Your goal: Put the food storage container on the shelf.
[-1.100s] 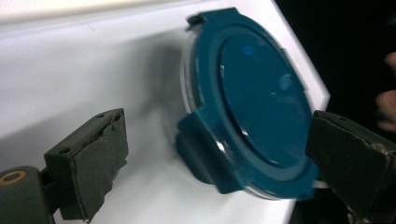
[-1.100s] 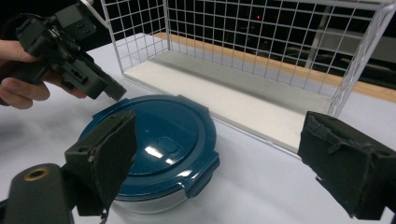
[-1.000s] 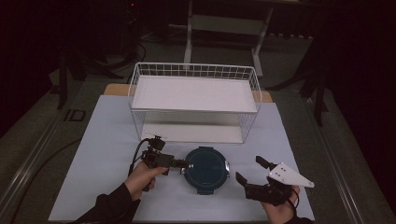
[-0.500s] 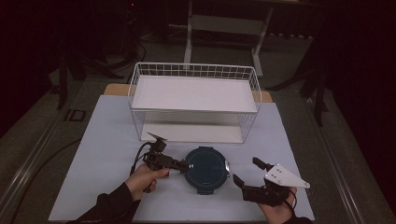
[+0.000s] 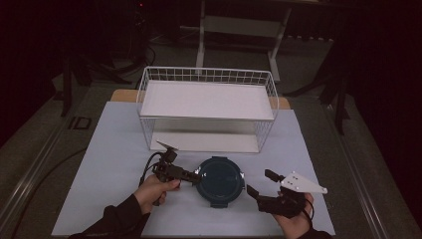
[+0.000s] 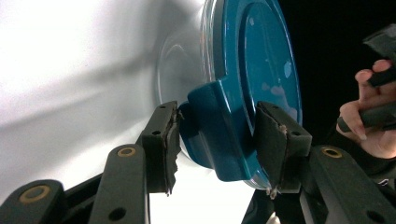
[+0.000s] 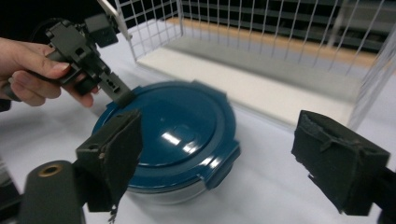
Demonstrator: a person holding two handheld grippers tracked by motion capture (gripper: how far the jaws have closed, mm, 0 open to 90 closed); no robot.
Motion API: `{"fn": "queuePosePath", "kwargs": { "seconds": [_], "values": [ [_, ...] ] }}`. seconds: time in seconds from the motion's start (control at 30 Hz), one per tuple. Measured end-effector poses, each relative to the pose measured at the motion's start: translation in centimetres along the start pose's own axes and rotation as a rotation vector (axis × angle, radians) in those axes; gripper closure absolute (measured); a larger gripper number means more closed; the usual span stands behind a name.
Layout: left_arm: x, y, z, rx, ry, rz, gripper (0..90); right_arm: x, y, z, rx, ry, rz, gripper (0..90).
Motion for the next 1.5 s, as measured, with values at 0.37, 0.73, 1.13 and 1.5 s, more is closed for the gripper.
{"fn": "queuePosePath", "kwargs": {
  "seconds": [0.37, 0.73, 1.13, 1.5],
  "values": [
    [1.6, -1.0, 0.7, 0.047, 0.044, -0.105, 54.5, 2.7, -2.2, -3.2, -0.145, 0.196, -0.437, 27.8],
    [2.0, -1.8, 1.1, 0.074, 0.051, -0.17, 55.6, 2.9, -3.8, -4.1, -0.214, 0.309, -0.559, 47.5],
    [2.3, -2.6, 1.3, 0.11, 0.066, -0.196, 55.9, 2.5, -4.4, -4.3, -0.23, 0.402, -0.656, 55.9],
    [2.0, -3.1, 1.3, 0.152, 0.068, -0.158, 54.9, 1.9, -4.3, -4.3, -0.2, 0.389, -0.672, 56.7]
  ]
}}
Point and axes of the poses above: each handheld gripper's, and its own axes: z roughly backward along the jaws, y roughly out of its top, x roughly to its right, the point moved 6 cm from there along -z, roughly forward along the jaws, and after that the axes turned 8 degrees about y, right-handed, at the moved point
